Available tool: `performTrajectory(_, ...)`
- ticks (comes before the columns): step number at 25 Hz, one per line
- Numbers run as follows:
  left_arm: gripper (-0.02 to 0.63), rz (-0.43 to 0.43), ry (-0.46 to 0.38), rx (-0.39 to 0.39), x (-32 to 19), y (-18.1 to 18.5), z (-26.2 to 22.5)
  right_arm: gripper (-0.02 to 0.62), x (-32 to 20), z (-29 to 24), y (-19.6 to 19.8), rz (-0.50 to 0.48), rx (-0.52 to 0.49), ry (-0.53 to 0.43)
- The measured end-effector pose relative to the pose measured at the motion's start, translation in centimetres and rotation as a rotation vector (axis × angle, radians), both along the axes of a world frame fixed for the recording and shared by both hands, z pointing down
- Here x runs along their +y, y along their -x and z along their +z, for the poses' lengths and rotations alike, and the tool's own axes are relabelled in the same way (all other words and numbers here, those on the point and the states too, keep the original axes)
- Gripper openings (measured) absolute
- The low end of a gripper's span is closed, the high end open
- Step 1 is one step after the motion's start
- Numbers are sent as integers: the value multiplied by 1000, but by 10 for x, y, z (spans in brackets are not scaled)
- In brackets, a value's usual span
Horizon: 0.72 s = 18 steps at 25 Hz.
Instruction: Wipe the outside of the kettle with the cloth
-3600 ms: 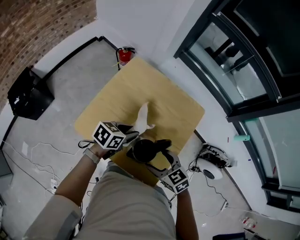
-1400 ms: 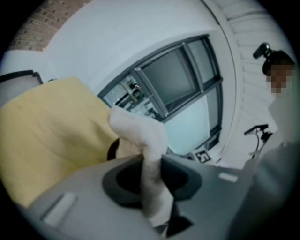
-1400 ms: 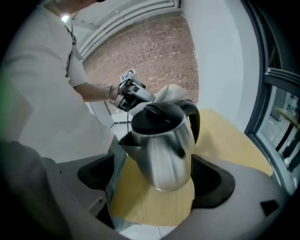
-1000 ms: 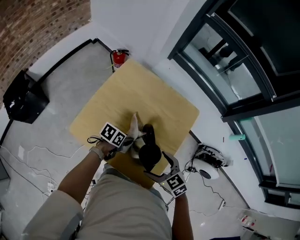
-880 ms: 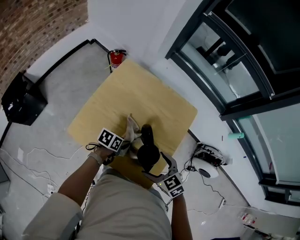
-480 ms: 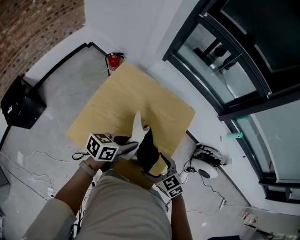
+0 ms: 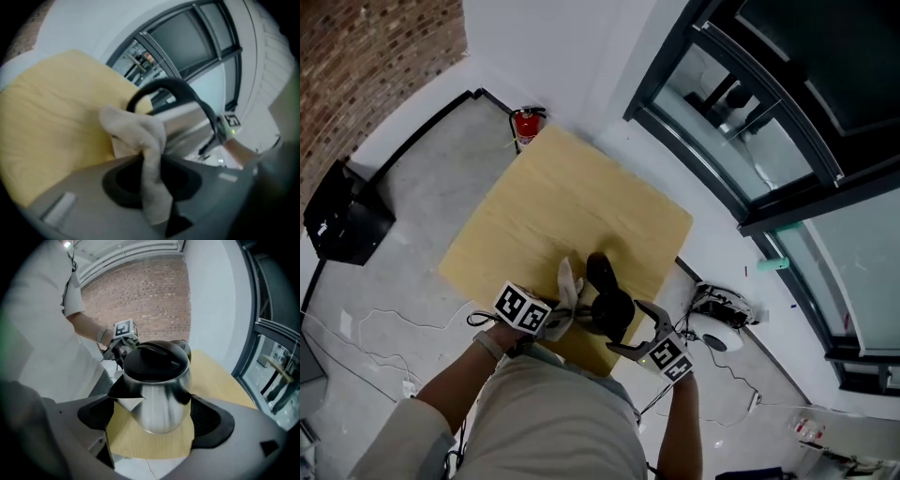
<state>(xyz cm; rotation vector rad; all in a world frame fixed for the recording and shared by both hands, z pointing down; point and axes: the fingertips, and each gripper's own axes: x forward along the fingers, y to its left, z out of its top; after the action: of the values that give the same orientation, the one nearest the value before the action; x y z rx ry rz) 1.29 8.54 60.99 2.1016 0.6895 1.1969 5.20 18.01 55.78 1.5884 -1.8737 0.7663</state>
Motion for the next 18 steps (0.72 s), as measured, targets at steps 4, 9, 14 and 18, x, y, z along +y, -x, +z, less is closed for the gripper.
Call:
performTrajectory(4,101,-9,44,15,18,27,-11,495,7,-6,-25,-44,82,51)
performTrajectory(9,101,-161,-90,309,-59,-55,-111,495,25,-10,-22,223,-70,-68)
performTrajectory(14,101,85,-486,550,-67,-164,-161,495,17,15,21,420,-191,-143)
performTrajectory(18,101,444,-615,524,-12,-200,-121,495,9,17,21,538,-141,-155)
